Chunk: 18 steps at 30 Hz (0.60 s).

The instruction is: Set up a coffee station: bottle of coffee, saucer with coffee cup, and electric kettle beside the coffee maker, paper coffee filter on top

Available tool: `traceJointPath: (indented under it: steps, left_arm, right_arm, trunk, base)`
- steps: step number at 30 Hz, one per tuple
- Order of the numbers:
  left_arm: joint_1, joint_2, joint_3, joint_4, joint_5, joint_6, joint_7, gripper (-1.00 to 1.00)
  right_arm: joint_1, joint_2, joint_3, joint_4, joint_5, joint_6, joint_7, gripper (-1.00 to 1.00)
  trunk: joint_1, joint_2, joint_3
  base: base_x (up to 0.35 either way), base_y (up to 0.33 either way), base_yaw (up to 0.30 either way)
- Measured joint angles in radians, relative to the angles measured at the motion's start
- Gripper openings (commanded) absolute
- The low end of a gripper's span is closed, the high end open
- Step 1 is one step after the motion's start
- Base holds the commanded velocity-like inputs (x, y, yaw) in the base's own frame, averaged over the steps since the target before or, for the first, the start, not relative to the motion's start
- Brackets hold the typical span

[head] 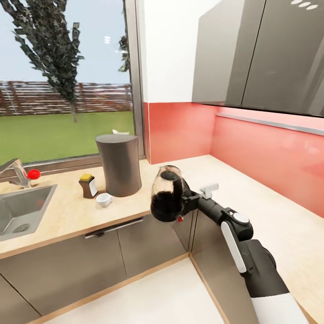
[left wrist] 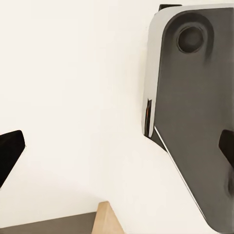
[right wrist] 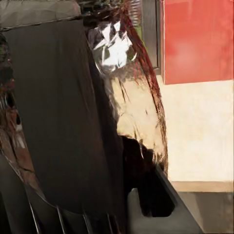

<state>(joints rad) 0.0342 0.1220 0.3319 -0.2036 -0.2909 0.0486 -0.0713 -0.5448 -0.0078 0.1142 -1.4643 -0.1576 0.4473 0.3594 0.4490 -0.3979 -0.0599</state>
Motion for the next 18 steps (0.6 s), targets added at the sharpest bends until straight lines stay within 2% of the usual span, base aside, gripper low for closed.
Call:
traceJointPath:
  steps: [2,12,13,17,18]
  left_arm:
    - [0.000,0.000,0.000,0.000,0.000,0.000,0.000,1.00]
    - [0.001,0.001,0.001,0.006,0.001,0.000,0.000,1.00]
    - [0.001,0.001,0.002,0.013,0.001,0.000,0.000,1.00]
    - [0.000,0.001,0.003,0.027,0.001,0.000,0.000,1.00]
    - [0.000,0.001,0.003,0.033,0.001,0.001,0.001,1.00]
  right_arm:
    - [0.000,0.001,0.001,-0.001,-0.007,0.002,-0.052,-1.00]
    - [0.000,0.009,0.003,-0.001,-0.012,0.003,-0.201,-1.00]
    - [0.000,0.009,0.008,0.000,-0.011,0.003,-0.241,-1.00]
    - [0.000,0.012,0.051,0.002,-0.017,-0.003,-0.350,-1.00]
    - [0.000,0.012,0.099,0.002,-0.017,-0.042,-0.385,-1.00]
  trunk:
    - [0.000,0.000,0.000]
    - [0.000,0.000,0.000]
    - [0.000,0.000,0.000]
    - [0.000,0.000,0.000]
    - [0.000,0.000,0.000]
  base:
    - [0.178,0.002,0.000]
    - [0.061,0.000,0.000]
    - [0.178,0.000,0.000]
    - [0.267,0.000,0.000]
    - [0.329,0.000,0.000]
